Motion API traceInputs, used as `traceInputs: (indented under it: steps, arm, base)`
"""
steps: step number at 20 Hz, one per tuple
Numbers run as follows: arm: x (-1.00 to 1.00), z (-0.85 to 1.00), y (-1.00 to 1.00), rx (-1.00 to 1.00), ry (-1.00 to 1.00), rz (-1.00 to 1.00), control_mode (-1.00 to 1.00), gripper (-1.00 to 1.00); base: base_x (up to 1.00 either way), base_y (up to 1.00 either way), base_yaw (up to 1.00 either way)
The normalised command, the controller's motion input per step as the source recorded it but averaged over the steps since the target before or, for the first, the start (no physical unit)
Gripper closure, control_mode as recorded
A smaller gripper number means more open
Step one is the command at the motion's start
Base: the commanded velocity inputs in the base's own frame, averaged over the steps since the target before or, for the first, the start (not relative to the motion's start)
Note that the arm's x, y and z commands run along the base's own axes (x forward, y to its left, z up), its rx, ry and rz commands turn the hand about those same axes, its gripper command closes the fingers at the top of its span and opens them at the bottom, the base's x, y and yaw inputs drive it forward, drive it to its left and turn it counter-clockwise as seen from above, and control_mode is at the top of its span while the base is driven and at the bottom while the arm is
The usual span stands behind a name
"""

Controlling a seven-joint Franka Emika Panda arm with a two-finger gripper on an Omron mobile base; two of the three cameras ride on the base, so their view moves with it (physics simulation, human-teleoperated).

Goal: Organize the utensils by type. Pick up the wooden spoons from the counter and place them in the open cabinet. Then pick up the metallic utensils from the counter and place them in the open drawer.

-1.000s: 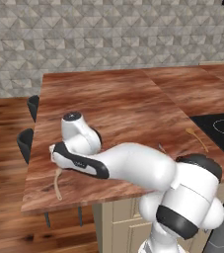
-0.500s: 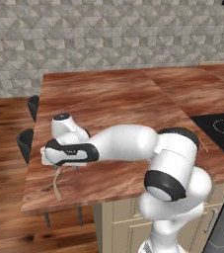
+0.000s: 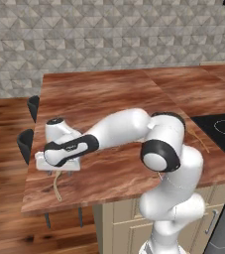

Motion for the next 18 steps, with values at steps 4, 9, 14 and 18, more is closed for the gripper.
traceInputs:
  steps: [4,9,14,18]
  arm:
    - [0.14,-0.26,0.11,0.0,0.05,0.0,-1.0,-1.0]
    - [0.18,-0.21,0.13,0.0,0.01,0.0,-1.0,-1.0]
    - [0.07,-0.25,0.14,0.0,0.0,0.0,-1.0,-1.0]
    - [0.07,-0.25,0.1,0.0,0.0,0.0,-1.0,-1.0]
  base:
    - [0.0,0.0,0.0]
    - [0.0,0.0,0.0]
    - [0.0,0.0,0.0]
    - [0.0,0.0,0.0]
